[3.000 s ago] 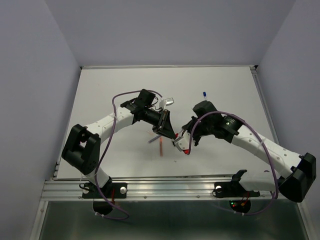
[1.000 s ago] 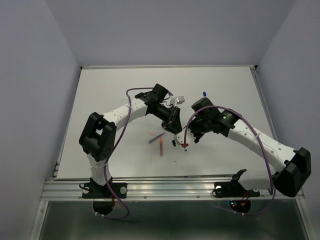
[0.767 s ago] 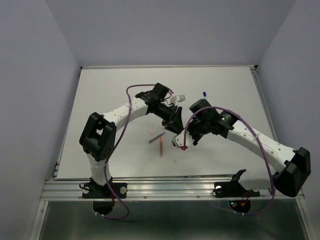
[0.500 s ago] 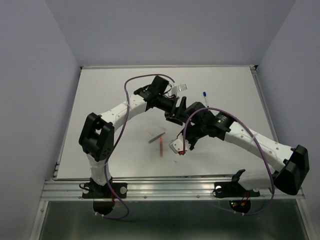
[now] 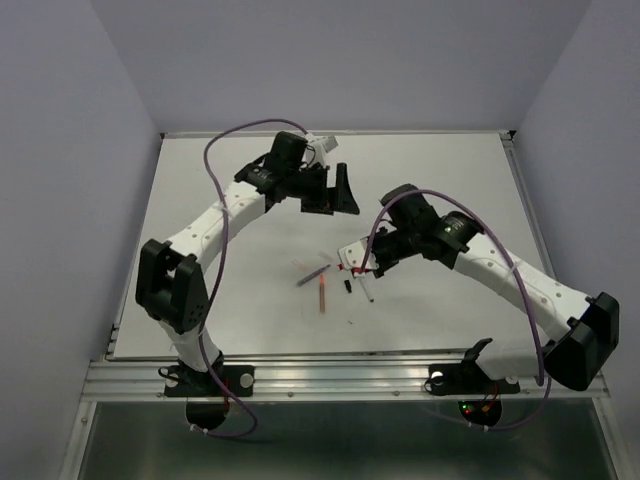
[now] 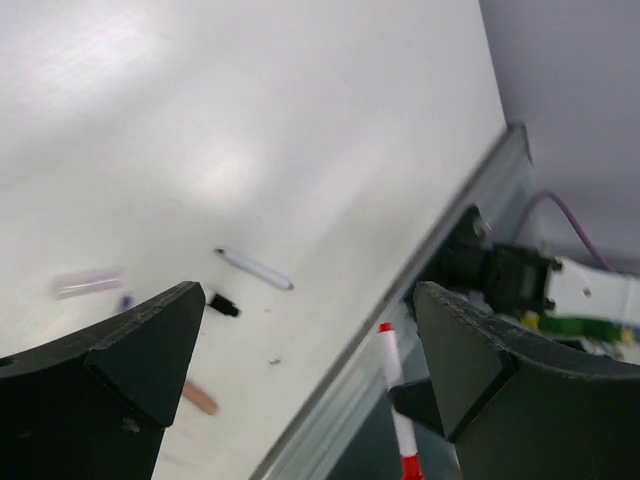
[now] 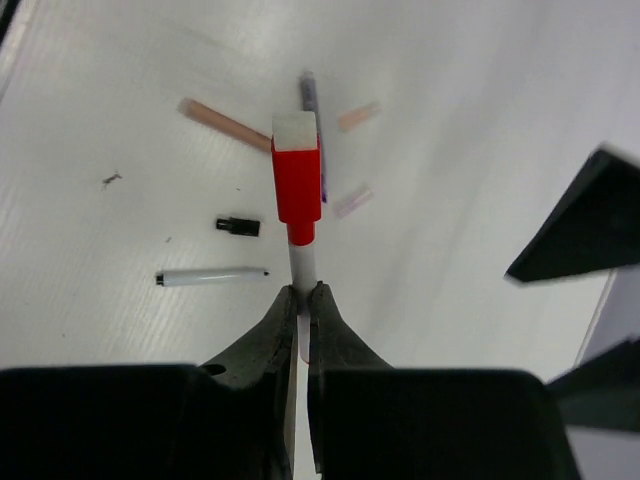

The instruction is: Insert the pens into the pen caps

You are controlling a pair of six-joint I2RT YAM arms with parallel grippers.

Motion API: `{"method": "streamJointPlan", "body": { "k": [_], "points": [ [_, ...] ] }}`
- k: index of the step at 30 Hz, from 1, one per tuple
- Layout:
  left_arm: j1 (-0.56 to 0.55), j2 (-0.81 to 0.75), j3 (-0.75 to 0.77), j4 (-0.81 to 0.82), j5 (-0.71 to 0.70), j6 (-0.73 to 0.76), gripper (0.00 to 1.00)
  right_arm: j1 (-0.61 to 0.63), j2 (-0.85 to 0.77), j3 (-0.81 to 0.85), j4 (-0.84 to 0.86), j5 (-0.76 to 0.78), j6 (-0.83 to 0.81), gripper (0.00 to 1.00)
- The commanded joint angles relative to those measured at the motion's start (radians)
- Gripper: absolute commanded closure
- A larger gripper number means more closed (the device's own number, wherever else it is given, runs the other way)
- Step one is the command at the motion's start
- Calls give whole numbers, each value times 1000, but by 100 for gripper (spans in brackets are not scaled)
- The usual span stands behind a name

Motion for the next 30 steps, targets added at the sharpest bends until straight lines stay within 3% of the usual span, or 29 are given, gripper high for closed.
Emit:
{"method": "streamJointPlan", "body": {
  "k": [1, 3, 4, 7, 11, 14, 17, 19, 26, 30],
  "points": [
    [59, -257, 27, 21, -467, -38, 1, -173, 10, 93, 137, -109, 174, 99],
    [71, -363, -4, 32, -615, -76, 1, -243, 26, 116, 166, -149, 205, 99],
    [73, -397, -44, 41, -785, -111, 1, -272, 35, 127, 177, -147, 200, 99],
    [73, -534, -166, 114, -911, -223, 1, -363, 73, 162, 232, -144, 237, 99],
    [73, -649, -271, 149, -966, -254, 1, -409, 130, 205, 386, -94, 419, 99],
    [73, -666, -282, 83, -1003, -272, 1, -419, 188, 239, 571, 118, 748, 99],
    [73, -667, -306, 66, -991, -280, 1, -419, 268, 351, 565, 363, 1058, 99],
    [73, -672, -322, 69, -970, -277, 1, -439, 296, 396, 481, 402, 1177, 99],
    [73, -724, -423, 78, -961, -285, 1, -510, 359, 379, 366, 538, 1283, 99],
    [73, -736, -463, 75, -959, -282, 1, -573, 429, 380, 338, 527, 1263, 99]
  ]
}}
